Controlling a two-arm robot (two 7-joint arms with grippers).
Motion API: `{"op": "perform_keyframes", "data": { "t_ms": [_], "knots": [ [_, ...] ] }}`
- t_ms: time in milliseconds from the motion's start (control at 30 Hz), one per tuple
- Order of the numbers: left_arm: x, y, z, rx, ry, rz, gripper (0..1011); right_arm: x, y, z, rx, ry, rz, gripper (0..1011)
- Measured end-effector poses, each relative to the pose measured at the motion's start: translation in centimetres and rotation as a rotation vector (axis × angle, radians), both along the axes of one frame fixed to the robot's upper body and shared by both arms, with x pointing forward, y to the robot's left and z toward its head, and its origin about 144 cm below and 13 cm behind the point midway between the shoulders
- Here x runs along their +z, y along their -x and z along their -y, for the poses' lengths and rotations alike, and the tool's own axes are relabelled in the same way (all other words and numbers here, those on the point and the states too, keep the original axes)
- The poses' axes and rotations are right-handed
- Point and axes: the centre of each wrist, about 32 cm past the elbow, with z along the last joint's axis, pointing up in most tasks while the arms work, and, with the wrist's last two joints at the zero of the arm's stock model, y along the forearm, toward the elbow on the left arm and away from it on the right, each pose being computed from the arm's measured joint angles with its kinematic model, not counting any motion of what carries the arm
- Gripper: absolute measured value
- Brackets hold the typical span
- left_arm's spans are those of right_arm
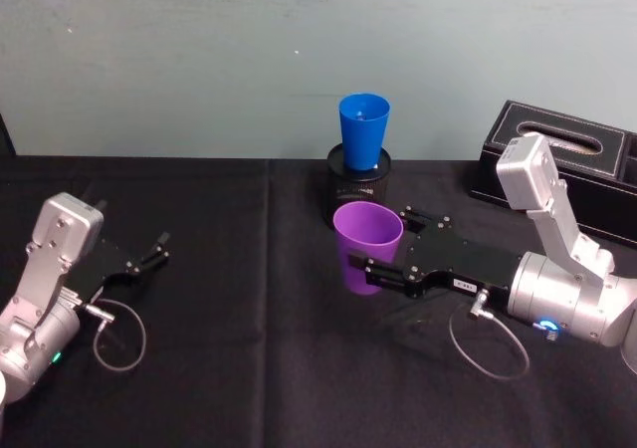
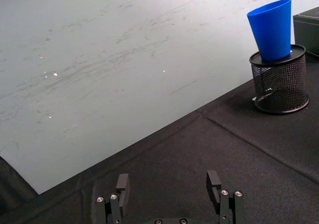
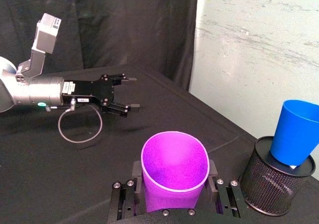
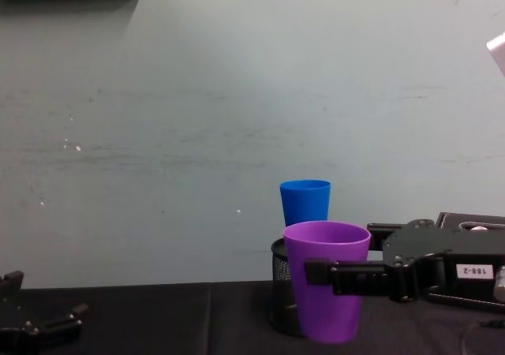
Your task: Pick up one cup with a gripper and tap it against the other cup.
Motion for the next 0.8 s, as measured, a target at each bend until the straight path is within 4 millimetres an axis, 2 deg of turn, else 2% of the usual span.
{"op": "perform_keyframes", "data": {
  "t_ms": [800],
  "knots": [
    [0.0, 0.0, 0.0, 0.0, 0.0, 0.0, 1011, 0.13, -0.02, 0.02, 0.001, -0.001, 0.001, 731]
  ]
}}
